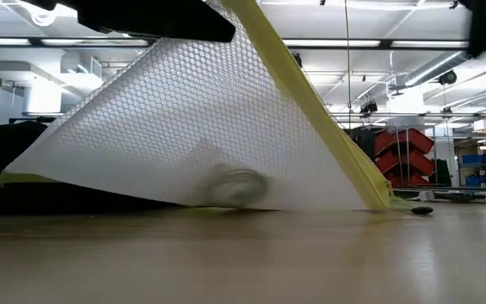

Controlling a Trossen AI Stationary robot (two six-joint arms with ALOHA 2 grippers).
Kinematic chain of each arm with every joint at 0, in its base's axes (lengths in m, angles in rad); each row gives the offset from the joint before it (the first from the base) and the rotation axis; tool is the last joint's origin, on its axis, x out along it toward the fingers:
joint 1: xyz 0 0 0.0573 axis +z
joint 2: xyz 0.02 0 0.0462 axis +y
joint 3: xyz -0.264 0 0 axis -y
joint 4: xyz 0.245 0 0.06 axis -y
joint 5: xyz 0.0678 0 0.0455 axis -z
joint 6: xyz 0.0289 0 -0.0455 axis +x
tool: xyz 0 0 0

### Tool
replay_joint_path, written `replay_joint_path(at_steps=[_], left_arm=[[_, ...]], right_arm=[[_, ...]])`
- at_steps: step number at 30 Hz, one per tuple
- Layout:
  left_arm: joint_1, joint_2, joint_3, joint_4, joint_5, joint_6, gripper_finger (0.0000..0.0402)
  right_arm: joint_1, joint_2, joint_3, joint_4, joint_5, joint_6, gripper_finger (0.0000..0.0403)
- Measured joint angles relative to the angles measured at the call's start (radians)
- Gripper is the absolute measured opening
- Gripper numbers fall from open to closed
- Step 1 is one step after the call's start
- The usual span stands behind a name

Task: Unpack backpack
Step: Remove the black charger adapter from the zip bag

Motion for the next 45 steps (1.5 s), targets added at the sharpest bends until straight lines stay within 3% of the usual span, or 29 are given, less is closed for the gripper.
replay_joint_path(at_steps=[4, 8, 13, 15, 20, 26, 34, 40, 42, 45], left_arm=[[-0.045, 0.000, 0.000, 0.000, -0.002, 0.078, 0.0000], [-0.091, 0.000, 0.000, -0.002, -0.001, 0.094, 0.0000], [-0.116, 0.000, 0.000, -0.034, -0.009, 0.031, 0.0000], [-0.116, 0.000, 0.000, -0.048, -0.021, -0.003, 0.0000], [-0.115, 0.000, 0.000, -0.084, -0.043, -0.034, 0.0000], [-0.115, 0.000, -0.002, -0.086, -0.080, -0.066, 0.0000], [-0.116, 0.000, -0.002, -0.080, -0.073, -0.073, 0.0000], [-0.114, 0.000, -0.003, -0.084, -0.073, -0.119, 0.0000], [-0.116, 0.000, -0.003, -0.084, -0.072, -0.122, 0.0000], [-0.116, 0.000, -0.003, -0.084, -0.072, -0.121, 0.0000]], right_arm=[[-0.088, 0.005, -0.014, 0.011, 0.000, -0.047, 0.0258], [-0.181, 0.009, -0.067, 0.144, -0.046, -0.136, 0.0215], [-0.293, 0.010, -0.144, 0.343, -0.214, -0.175, 0.0161], [-0.311, 0.010, -0.163, 0.396, -0.272, -0.180, 0.0139], [-0.313, 0.010, -0.175, 0.427, -0.281, -0.169, 0.0089], [-0.335, 0.010, -0.209, 0.441, -0.367, -0.079, 0.0032], [-0.441, 0.010, -0.263, 0.467, -0.282, -0.035, 0.0002], [-0.507, 0.010, -0.267, 0.470, 0.051, 0.068, 0.0002], [-0.509, 0.010, -0.263, 0.469, 0.050, 0.079, 0.0002], [-0.502, 0.010, -0.262, 0.492, -0.070, 0.082, 0.0002]])
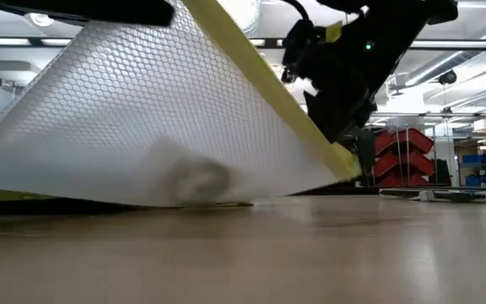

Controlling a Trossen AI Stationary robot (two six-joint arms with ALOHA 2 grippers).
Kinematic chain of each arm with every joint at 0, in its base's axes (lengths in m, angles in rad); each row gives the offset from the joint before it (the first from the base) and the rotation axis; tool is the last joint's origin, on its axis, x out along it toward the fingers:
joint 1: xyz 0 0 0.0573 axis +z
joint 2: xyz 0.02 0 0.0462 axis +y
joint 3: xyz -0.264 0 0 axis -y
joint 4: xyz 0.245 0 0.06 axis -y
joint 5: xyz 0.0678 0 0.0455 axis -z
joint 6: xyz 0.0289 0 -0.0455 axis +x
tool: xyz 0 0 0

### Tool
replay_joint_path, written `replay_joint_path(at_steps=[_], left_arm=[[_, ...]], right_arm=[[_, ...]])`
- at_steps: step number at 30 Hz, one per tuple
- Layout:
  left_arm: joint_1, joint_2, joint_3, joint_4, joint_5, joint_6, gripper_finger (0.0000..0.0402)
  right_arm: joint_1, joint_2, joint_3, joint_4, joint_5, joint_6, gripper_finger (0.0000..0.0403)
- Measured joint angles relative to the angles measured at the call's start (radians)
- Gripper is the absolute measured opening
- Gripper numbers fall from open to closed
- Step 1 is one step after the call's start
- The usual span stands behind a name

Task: Unpack backpack
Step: Remove the black charger adapter from the zip bag

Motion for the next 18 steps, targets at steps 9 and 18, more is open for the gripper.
replay_joint_path(at_steps=[9, 18], left_arm=[[0.001, 0.000, -0.001, 0.005, -0.001, 0.003, 0.0000], [0.006, 0.000, -0.001, 0.015, -0.001, 0.000, 0.0000]], right_arm=[[-0.015, 0.046, -0.030, 0.031, -0.160, 0.141, 0.0002], [-0.047, 0.164, -0.027, 0.233, 0.003, 0.091, 0.0002]])
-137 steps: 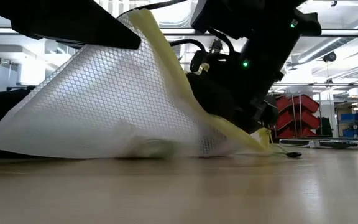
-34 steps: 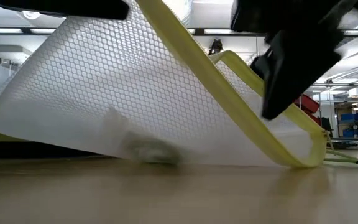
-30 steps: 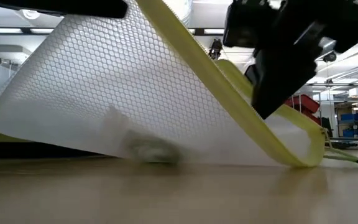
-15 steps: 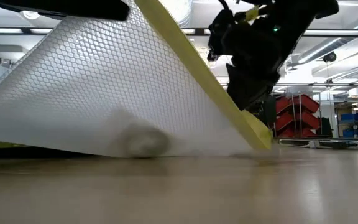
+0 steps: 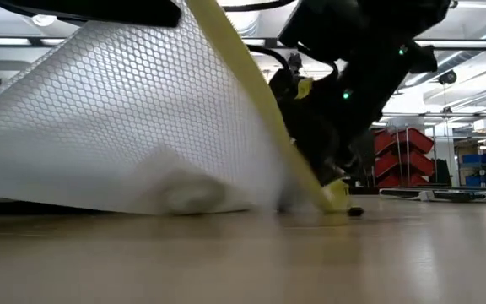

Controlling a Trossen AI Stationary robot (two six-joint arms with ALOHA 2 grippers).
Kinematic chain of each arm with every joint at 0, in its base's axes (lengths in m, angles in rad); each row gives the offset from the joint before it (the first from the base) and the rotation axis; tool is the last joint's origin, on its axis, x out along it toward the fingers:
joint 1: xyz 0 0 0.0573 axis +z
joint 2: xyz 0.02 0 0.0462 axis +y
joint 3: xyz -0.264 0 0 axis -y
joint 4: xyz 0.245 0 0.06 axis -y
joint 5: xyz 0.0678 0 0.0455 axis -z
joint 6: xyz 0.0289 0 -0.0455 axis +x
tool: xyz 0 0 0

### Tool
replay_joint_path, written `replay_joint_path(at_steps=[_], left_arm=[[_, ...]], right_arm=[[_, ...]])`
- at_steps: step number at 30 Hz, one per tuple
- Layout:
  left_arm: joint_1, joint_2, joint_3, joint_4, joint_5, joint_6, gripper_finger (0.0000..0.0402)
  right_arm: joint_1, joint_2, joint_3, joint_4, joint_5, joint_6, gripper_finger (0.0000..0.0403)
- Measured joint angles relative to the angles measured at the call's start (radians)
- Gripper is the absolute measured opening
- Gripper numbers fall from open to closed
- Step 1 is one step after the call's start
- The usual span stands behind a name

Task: Unpack backpack
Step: Remove the black charger adapter from the zip bag

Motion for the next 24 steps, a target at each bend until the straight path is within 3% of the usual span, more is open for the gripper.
replay_joint_path(at_steps=[5, 11, 19, 24], left_arm=[[-0.001, 0.000, 0.000, -0.001, 0.000, 0.001, 0.0000], [-0.001, 0.012, 0.000, -0.001, 0.000, -0.013, 0.0000], [0.000, 0.078, 0.000, -0.008, -0.021, -0.022, 0.0000], [0.003, 0.078, 0.000, -0.009, -0.040, -0.022, 0.0000]], right_arm=[[-0.002, -0.012, 0.044, 0.020, 0.133, -0.094, 0.0002], [-0.017, -0.011, 0.064, 0.029, 0.125, -0.170, 0.0029], [-0.080, 0.030, 0.074, 0.102, -0.020, -0.090, 0.0182], [-0.107, 0.054, 0.078, 0.133, -0.025, -0.136, 0.0270]])
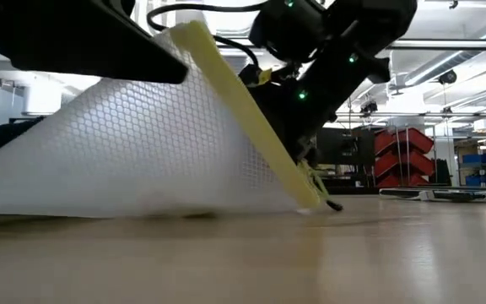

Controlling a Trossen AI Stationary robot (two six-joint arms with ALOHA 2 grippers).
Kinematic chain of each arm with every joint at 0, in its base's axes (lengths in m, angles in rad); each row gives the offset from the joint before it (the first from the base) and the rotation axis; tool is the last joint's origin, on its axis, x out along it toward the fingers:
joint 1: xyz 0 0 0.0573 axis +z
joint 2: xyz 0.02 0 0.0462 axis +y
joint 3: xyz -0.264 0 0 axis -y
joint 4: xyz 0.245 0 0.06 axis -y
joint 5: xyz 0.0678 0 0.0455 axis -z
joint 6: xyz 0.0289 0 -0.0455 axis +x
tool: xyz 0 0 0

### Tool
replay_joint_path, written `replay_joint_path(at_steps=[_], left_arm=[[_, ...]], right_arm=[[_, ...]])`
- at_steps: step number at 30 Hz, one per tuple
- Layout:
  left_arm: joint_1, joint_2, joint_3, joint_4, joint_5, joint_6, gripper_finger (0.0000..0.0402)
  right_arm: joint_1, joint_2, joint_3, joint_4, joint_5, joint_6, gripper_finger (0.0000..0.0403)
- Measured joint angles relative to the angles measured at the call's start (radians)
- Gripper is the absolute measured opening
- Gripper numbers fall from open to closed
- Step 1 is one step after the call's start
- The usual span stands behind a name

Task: Unpack backpack
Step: Remove the black charger adapter from the zip bag

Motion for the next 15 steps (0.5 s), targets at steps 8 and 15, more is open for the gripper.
replay_joint_path(at_steps=[8, 15], left_arm=[[0.000, -0.004, 0.000, 0.000, -0.014, 0.018, 0.0000], [0.000, -0.006, 0.000, -0.002, -0.065, 0.026, 0.0000]], right_arm=[[-0.008, 0.002, 0.057, -0.019, 0.071, -0.074, 0.0310], [-0.055, 0.009, 0.103, -0.091, 0.078, -0.070, 0.0279]])
